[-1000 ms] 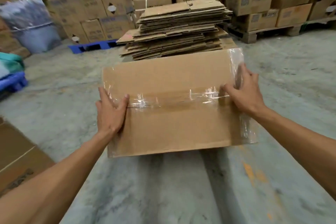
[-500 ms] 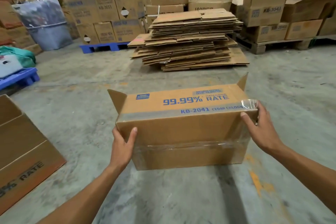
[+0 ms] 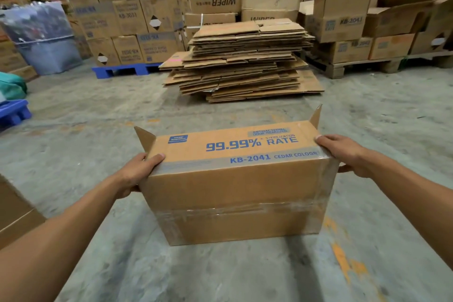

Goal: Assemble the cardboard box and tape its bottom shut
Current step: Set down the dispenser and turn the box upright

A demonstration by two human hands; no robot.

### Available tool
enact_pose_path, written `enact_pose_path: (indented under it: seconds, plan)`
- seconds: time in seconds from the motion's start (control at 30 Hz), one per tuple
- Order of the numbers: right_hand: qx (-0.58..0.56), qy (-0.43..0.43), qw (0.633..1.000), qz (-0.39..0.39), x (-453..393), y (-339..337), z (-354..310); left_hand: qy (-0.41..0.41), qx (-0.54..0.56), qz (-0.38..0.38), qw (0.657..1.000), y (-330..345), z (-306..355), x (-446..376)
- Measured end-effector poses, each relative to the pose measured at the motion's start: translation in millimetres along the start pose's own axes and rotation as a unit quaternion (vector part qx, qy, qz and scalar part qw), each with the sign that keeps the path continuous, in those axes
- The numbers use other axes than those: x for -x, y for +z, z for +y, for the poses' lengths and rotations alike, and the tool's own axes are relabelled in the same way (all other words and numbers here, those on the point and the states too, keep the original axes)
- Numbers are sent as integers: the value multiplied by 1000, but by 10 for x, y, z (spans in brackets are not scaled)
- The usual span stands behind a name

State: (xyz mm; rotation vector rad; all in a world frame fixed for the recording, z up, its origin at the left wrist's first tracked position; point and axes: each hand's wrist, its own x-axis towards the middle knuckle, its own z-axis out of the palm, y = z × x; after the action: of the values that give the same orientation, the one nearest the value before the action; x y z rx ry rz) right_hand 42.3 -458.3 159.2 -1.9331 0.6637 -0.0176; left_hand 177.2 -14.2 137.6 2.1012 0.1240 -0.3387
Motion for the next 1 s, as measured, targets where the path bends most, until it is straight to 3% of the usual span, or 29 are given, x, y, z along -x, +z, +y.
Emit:
enact_pose_path:
  seconds: [0.17,0.4,0.53,0.8,0.9,1.0]
  plan:
    - [83,-27,995,-38,-139,112,-164,11,-18,7,1000,72,108,-118]
    - [-21,37,997,-64,-166,150,-82,33,-12,25,999,98,30,-48]
    - [-56,-27,996,-65,27,128,11,83,-18,61,994,124,-77,168]
    - [-88,-186,978,20,276,120,144,204,-19,174,963,141,-155,441]
    - [-76,-255,962,59,362,242,308,212,9,185,959,276,-428,547]
    - [-3,-248,967,60,404,403,656,192,28,175,965,492,-758,698]
